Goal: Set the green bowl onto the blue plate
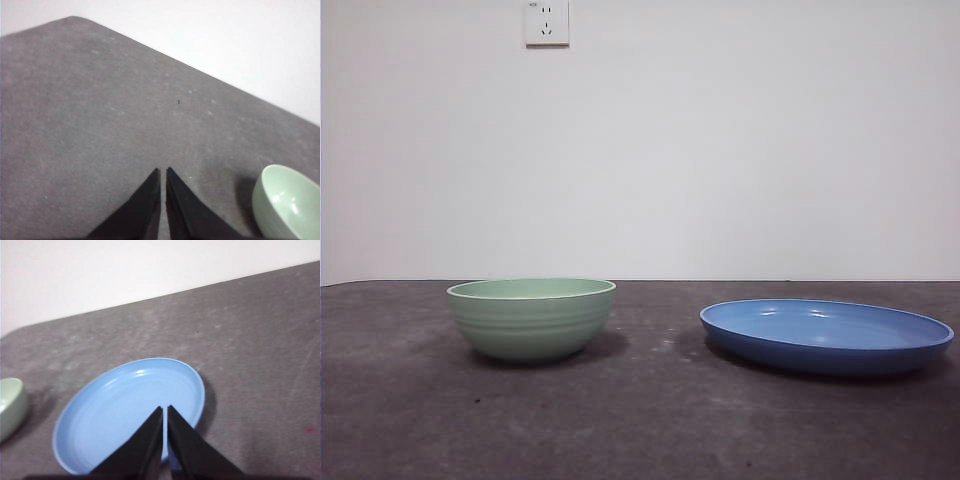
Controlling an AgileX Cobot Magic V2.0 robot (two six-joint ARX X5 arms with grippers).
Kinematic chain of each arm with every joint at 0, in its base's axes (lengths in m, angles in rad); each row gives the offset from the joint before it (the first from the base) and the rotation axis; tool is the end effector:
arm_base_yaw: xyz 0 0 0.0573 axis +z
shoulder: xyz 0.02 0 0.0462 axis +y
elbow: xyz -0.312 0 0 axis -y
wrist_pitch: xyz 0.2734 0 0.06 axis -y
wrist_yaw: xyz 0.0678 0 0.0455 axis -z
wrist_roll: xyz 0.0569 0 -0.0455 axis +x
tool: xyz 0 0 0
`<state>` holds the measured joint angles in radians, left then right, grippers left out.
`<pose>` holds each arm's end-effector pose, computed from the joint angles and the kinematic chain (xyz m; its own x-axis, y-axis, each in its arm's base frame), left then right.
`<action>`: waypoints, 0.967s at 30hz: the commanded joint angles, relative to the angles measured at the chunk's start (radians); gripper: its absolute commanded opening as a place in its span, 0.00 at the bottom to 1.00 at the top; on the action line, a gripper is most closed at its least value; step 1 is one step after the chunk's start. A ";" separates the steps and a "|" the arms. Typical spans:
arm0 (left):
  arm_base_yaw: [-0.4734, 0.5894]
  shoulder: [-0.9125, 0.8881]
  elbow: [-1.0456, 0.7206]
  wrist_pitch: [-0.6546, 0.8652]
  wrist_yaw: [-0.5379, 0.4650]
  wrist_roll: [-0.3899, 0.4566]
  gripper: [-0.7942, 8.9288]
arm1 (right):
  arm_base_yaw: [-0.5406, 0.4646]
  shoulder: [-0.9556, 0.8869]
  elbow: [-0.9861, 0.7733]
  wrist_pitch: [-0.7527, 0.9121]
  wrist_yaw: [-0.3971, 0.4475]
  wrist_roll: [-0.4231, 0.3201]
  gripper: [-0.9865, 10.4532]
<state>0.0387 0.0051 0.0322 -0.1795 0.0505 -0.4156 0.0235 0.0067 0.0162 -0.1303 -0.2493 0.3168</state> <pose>0.1029 0.0011 0.1536 0.9884 -0.0122 -0.1516 -0.0510 0.9124 -0.4061 0.1025 0.0165 0.1534 0.9560 0.2693 -0.1168 -0.2168 0.9160 0.3375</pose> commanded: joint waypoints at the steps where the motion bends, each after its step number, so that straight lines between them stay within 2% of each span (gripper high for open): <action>1: 0.001 -0.002 -0.007 -0.009 0.019 -0.086 0.10 | 0.000 -0.003 -0.001 0.032 -0.012 0.059 0.10; 5: 0.001 -0.002 0.034 -0.009 0.070 -0.104 0.10 | 0.000 -0.003 0.028 0.032 -0.011 0.100 0.10; 16: 0.001 0.043 0.251 -0.077 0.089 -0.115 0.10 | 0.000 0.000 0.234 -0.003 0.019 0.090 0.10; 22: 0.001 0.156 0.411 -0.163 0.129 -0.032 0.10 | 0.000 0.068 0.390 -0.098 0.022 0.050 0.10; 29: 0.001 0.349 0.602 -0.304 0.256 0.119 0.10 | 0.000 0.230 0.608 -0.299 0.003 -0.073 0.10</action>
<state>0.0387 0.3286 0.6033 -0.4721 0.2905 -0.3702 0.0235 0.2146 0.5907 -0.4091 -0.2398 0.3031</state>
